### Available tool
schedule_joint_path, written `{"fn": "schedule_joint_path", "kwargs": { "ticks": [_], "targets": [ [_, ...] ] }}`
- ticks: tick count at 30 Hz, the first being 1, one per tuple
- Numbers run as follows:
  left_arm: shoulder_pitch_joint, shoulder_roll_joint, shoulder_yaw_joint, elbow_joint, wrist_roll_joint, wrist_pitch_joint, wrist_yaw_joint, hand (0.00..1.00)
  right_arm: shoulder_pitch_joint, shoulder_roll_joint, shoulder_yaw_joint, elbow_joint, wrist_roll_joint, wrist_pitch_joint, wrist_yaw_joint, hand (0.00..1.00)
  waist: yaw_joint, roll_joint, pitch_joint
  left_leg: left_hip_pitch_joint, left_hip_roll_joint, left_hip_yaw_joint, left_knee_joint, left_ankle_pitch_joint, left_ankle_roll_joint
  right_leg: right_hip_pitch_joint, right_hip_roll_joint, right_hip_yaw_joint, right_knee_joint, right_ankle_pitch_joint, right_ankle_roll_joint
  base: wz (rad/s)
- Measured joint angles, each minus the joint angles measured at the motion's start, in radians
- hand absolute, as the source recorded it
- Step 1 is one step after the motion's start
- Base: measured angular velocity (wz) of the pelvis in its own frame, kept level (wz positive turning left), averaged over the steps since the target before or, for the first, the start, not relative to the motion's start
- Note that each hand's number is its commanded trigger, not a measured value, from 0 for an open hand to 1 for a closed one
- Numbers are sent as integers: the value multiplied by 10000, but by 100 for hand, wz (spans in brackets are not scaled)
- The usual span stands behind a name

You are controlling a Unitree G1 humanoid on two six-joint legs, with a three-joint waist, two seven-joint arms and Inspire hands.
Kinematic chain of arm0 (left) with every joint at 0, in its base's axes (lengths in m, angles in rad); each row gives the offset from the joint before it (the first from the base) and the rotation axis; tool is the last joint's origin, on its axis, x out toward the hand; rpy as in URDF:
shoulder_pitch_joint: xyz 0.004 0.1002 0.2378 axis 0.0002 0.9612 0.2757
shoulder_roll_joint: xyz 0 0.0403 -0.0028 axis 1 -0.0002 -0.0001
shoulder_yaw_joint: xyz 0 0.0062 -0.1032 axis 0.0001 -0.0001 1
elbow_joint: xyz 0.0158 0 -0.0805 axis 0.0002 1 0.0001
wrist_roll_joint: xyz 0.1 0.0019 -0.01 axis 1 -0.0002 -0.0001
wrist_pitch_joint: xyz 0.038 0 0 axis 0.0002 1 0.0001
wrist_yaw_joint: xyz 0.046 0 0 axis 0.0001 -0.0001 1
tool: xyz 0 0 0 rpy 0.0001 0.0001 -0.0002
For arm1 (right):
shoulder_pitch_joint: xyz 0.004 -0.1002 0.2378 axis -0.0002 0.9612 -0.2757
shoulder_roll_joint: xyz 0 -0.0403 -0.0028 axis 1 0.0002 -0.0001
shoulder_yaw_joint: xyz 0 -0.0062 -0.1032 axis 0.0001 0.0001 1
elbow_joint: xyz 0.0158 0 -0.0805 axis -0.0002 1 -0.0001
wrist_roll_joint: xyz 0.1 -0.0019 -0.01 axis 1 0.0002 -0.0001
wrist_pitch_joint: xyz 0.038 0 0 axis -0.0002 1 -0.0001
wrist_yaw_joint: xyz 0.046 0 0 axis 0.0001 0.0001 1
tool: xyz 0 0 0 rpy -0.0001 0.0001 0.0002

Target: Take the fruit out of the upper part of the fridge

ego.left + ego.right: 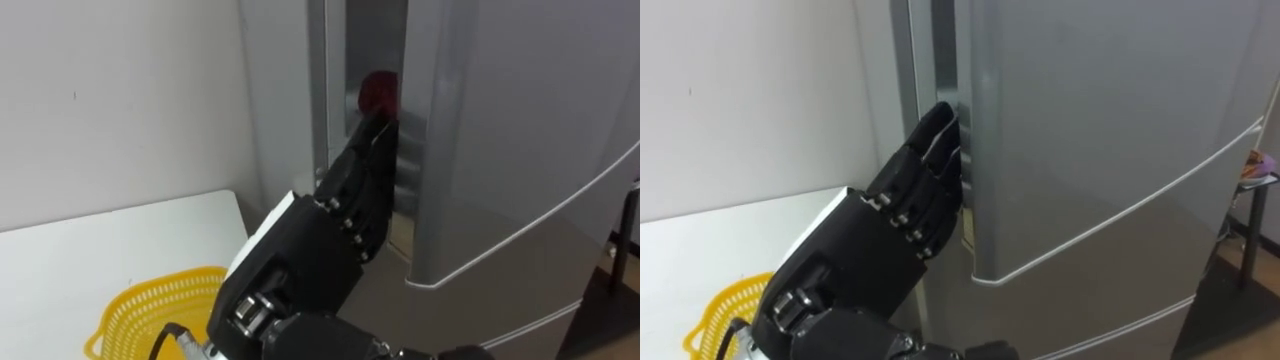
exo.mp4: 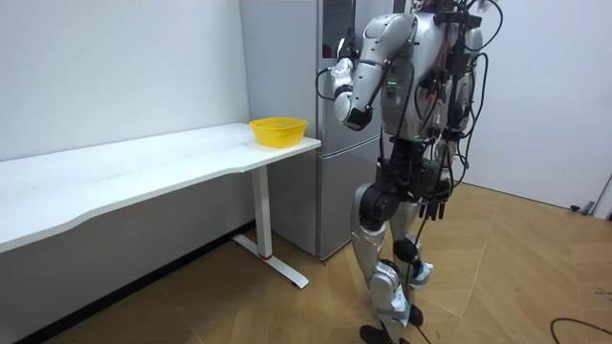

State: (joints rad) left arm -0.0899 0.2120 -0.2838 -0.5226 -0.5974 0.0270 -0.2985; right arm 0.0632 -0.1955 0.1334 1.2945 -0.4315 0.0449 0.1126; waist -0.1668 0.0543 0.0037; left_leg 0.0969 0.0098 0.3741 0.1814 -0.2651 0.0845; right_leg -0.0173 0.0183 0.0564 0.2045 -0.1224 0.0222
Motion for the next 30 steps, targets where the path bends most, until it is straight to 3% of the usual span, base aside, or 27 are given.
{"fn": "schedule_joint_path", "kwargs": {
  "ticks": [15, 23, 28, 30],
  "targets": [
    [0, -1, -380, -3, 1, -34, -23, 0, 157, -83, -4, -130, -10, 2, 32, 0, -435, -16, -8, 51, 0, 506, -9, -74, 126, -26, -13, 256, -17, 211, 103, -3],
    [-69, 0, -675, -3, -1, -20, -698, 0, 120, -73, -4, -160, -50, 2, 240, 0, -462, -22, -1, 172, 0, 972, -135, -84, 190, -42, -25, 259, -11, 272, 132, -7],
    [-553, 31, -1110, 0, -1, 197, -1312, 0, 83, -72, -15, -218, -53, 0, 408, 0, -504, -34, 6, 183, -1, 1182, -139, -84, 191, -101, -31, 264, -12, 335, 142, -12],
    [-1051, 30, -1581, 1, -2, 357, -1514, 0, 5, -72, -16, -217, -25, -2, 412, 0, -685, -25, 4, 170, -1, 1230, -155, -91, 203, -122, -27, 243, -33, 360, 148, -10]
  ]
}}
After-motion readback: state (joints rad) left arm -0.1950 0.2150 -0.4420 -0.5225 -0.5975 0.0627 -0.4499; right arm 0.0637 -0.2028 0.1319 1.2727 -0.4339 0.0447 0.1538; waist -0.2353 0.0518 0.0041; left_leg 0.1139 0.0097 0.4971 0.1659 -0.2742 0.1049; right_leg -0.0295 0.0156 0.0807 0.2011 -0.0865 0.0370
